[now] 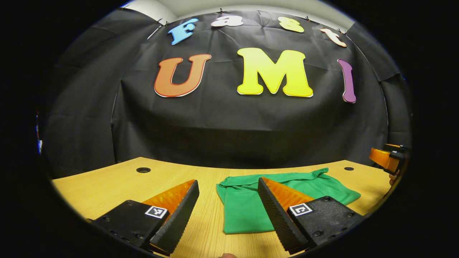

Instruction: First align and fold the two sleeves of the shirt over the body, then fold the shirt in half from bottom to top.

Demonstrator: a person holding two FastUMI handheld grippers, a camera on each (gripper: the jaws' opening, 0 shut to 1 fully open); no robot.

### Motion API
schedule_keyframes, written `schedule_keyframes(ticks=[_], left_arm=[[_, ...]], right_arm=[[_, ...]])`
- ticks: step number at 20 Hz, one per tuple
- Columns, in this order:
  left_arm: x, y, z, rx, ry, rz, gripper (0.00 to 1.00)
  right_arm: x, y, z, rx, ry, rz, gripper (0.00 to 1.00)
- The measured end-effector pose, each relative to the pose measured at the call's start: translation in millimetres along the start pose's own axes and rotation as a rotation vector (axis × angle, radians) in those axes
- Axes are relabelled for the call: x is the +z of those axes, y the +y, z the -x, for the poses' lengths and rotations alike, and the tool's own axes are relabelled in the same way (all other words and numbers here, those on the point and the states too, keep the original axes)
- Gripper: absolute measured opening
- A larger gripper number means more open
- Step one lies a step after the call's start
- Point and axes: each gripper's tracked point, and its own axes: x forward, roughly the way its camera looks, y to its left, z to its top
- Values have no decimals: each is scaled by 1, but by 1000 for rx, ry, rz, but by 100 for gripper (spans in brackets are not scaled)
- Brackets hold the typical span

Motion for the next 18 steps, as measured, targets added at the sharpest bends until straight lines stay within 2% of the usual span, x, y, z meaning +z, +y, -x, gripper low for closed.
schedule_keyframes(ticks=[2, 3, 4, 7, 10, 14, 18], left_arm=[[1, 1, 18, 3, -7, -12, 100], [0, -6, 26, -16, -6, 0, 96], [-1, -9, 36, -27, 1, -2, 100], [0, -9, 58, -13, -5, -28, 100], [1, -22, 81, -32, 7, 5, 100], [33, -45, 109, -59, -30, 67, 100], [63, -63, 139, -59, 6, -7, 99]], right_arm=[[-3, 0, 20, 17, 12, 25, 96], [-2, 0, 28, 24, 15, 29, 96], [-4, 1, 35, 35, 25, 29, 96], [-10, 3, 58, 52, 54, 69, 94], [-9, 17, 78, 102, 54, 96, 94], [1, 28, 115, 177, 86, 42, 96], [41, -4, 149, 123, 62, 31, 95]])
